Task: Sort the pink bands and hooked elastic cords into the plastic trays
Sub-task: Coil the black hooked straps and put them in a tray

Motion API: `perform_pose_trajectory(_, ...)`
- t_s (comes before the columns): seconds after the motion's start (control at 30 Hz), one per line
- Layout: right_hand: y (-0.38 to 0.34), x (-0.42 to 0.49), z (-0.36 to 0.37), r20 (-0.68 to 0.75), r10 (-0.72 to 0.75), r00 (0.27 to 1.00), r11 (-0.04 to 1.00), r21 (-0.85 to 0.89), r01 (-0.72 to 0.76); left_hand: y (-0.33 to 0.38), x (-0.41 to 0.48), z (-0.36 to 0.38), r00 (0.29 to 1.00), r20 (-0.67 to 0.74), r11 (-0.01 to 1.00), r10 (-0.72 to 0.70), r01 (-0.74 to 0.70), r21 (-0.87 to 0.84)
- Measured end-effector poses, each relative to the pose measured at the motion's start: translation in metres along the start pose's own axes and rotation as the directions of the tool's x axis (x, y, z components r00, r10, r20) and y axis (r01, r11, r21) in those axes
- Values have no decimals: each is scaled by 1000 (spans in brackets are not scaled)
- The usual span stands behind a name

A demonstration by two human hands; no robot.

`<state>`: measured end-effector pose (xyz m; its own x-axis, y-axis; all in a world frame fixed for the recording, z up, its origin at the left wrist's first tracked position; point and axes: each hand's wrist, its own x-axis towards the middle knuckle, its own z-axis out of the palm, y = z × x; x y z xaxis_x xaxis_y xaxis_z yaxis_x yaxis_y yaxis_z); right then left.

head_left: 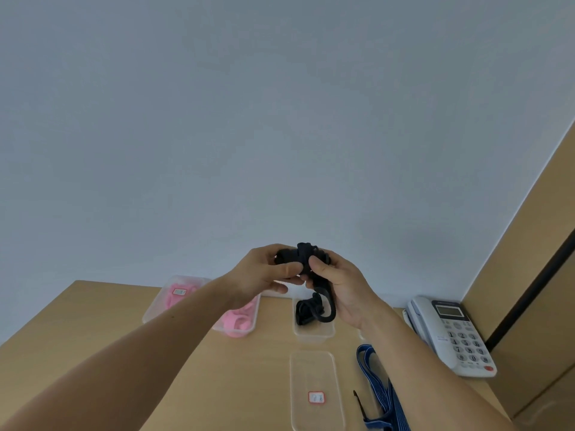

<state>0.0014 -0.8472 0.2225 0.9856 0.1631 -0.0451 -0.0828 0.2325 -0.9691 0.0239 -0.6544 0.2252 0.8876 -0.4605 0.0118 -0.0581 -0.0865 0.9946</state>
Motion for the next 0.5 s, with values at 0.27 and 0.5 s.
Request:
perform_pose_trajectory(0.27,6,2,12,-93,33,995,988,152,-18,-9,5,11,907,-238,853,348,-201,482)
perform_pose_trajectory(0.5,5,6,20,-144,9,990,973,230,25,-14,8,21,624,21,243,781,-335,910)
